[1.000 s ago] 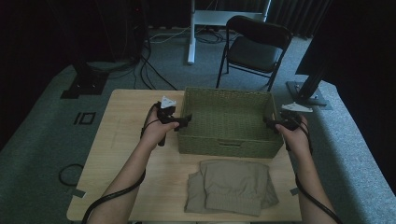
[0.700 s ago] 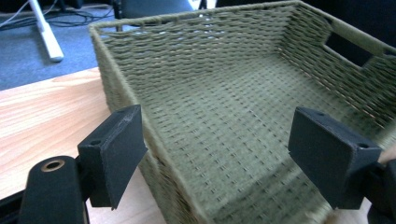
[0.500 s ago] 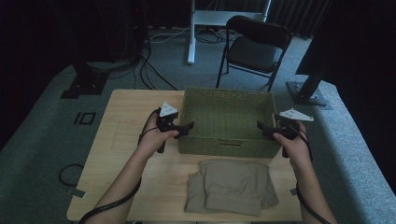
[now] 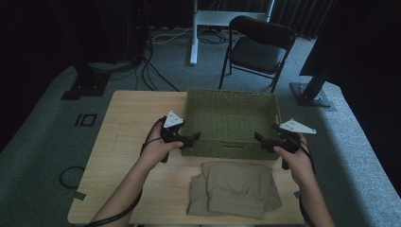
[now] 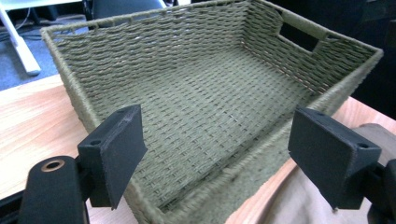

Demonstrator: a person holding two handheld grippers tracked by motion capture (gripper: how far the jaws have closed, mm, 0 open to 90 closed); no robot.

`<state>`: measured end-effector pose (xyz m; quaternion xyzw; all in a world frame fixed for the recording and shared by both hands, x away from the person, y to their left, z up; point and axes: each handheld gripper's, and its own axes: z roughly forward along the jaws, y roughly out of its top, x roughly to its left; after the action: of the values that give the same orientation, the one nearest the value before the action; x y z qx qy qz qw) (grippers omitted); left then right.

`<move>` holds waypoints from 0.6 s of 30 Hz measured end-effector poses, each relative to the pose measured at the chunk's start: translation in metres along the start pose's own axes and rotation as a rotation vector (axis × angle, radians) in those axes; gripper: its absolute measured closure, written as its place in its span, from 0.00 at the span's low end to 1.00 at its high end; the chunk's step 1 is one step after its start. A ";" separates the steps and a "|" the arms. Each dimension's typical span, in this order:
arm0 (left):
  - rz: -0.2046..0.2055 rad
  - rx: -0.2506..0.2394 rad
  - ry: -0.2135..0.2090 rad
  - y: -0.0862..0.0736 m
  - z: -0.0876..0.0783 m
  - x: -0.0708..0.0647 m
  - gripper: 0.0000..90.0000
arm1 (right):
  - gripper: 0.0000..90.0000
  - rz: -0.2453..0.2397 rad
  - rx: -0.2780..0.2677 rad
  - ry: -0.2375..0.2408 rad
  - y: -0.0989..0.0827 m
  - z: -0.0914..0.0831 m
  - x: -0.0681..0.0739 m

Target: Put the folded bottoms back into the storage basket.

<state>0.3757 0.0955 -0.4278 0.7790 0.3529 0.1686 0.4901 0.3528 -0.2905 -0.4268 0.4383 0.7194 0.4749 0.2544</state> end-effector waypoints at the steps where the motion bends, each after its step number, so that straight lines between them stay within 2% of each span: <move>1: -0.001 -0.004 -0.003 0.000 -0.001 -0.002 0.22 | 0.16 -0.003 -0.001 0.004 -0.001 -0.001 0.001; 6: 0.006 -0.011 -0.025 -0.002 -0.007 -0.011 0.22 | 0.16 -0.006 -0.013 0.021 -0.005 -0.008 0.007; 12: 0.017 0.002 -0.075 -0.013 -0.010 -0.027 0.22 | 0.15 -0.008 -0.024 0.040 -0.014 -0.018 0.013; 16: 0.018 0.006 -0.093 -0.022 -0.011 -0.037 0.22 | 0.15 -0.020 -0.019 0.055 -0.021 -0.022 0.018; 18: 0.021 0.011 -0.085 -0.025 -0.012 -0.039 0.22 | 0.15 -0.026 -0.015 0.062 -0.025 -0.023 0.021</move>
<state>0.3312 0.0824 -0.4414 0.7918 0.3243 0.1388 0.4986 0.3146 -0.2874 -0.4387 0.4119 0.7291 0.4904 0.2414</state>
